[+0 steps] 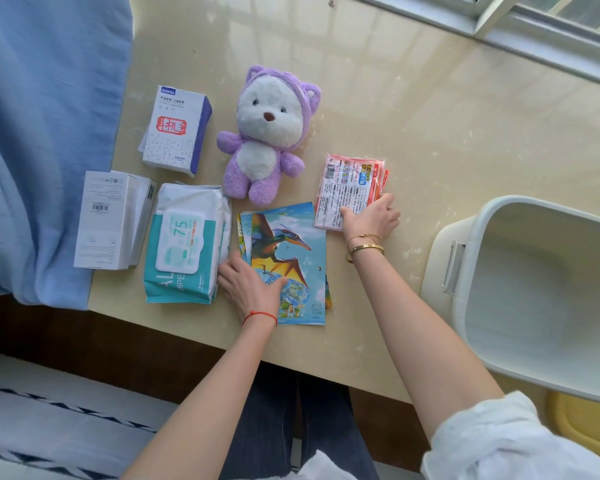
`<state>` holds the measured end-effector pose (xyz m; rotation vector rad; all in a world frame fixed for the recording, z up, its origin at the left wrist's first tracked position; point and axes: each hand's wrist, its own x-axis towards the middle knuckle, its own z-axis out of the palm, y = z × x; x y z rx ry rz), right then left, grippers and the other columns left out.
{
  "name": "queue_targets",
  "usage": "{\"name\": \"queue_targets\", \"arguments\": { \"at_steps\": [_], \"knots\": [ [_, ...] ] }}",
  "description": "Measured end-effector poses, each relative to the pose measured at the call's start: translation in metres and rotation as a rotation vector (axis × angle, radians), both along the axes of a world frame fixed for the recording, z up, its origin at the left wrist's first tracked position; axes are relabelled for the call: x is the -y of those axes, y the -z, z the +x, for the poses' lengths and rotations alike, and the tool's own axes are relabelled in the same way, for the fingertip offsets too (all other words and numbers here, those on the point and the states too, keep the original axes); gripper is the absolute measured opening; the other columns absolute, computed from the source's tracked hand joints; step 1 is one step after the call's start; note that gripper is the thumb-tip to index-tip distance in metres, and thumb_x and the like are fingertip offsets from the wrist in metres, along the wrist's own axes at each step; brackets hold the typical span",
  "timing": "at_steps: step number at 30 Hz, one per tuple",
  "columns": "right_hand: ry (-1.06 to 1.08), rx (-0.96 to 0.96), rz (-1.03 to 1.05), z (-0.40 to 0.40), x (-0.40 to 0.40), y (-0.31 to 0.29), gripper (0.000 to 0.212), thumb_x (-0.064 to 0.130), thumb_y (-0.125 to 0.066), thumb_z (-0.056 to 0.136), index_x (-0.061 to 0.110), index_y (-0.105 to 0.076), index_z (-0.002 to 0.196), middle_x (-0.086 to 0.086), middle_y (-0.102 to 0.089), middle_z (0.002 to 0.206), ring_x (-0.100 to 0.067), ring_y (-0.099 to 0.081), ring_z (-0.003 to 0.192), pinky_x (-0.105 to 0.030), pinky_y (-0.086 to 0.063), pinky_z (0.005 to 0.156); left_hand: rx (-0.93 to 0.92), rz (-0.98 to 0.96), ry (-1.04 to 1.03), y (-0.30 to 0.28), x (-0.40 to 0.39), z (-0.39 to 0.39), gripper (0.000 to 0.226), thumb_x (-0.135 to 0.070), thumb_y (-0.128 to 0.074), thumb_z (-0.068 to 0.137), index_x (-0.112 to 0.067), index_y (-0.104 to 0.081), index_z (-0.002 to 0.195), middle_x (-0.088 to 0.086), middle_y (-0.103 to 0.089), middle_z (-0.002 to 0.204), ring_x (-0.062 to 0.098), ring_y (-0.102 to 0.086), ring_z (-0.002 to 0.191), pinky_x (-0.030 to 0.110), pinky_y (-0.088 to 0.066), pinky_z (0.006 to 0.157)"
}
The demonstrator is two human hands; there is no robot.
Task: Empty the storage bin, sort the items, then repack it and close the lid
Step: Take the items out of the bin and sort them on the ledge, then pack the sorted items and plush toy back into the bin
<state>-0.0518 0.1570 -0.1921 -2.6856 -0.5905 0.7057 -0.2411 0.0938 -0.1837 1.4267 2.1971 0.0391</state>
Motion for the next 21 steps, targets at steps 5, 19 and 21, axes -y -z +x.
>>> {"name": "queue_targets", "arguments": {
  "at_steps": [5,19,21],
  "knots": [
    [0.036,-0.112,0.007,0.008,-0.005,0.000,0.065,0.029,-0.080,0.071,0.005,-0.039,0.116,-0.014,-0.058,0.122,-0.032,-0.049,0.117,-0.038,-0.036,0.102,0.027,-0.006,-0.007,0.002,-0.001,-0.001,0.098,-0.039,-0.089,0.052,-0.003,-0.037,0.128,0.018,-0.046,0.127,0.032,-0.040,0.116,0.037,-0.033,0.099],
    [-0.004,-0.253,0.310,0.019,0.019,-0.043,0.042,0.011,-0.071,0.075,0.010,-0.050,0.112,-0.004,-0.065,0.107,-0.020,-0.064,0.096,-0.034,-0.053,0.087,0.510,-0.012,0.015,-0.035,0.000,-0.013,0.040,-0.003,-0.051,0.090,-0.016,-0.035,0.124,0.006,-0.056,0.115,0.022,-0.059,0.098,0.036,-0.050,0.082],
    [0.082,-0.341,0.405,0.025,0.031,-0.063,0.041,0.010,-0.071,0.076,0.013,-0.050,0.111,0.000,-0.063,0.105,-0.018,-0.064,0.097,-0.035,-0.055,0.087,0.556,0.010,0.064,-0.047,-0.002,-0.015,0.041,-0.003,-0.048,0.091,-0.020,-0.033,0.125,0.004,-0.056,0.113,0.020,-0.061,0.096,0.039,-0.052,0.081]
  ]
}}
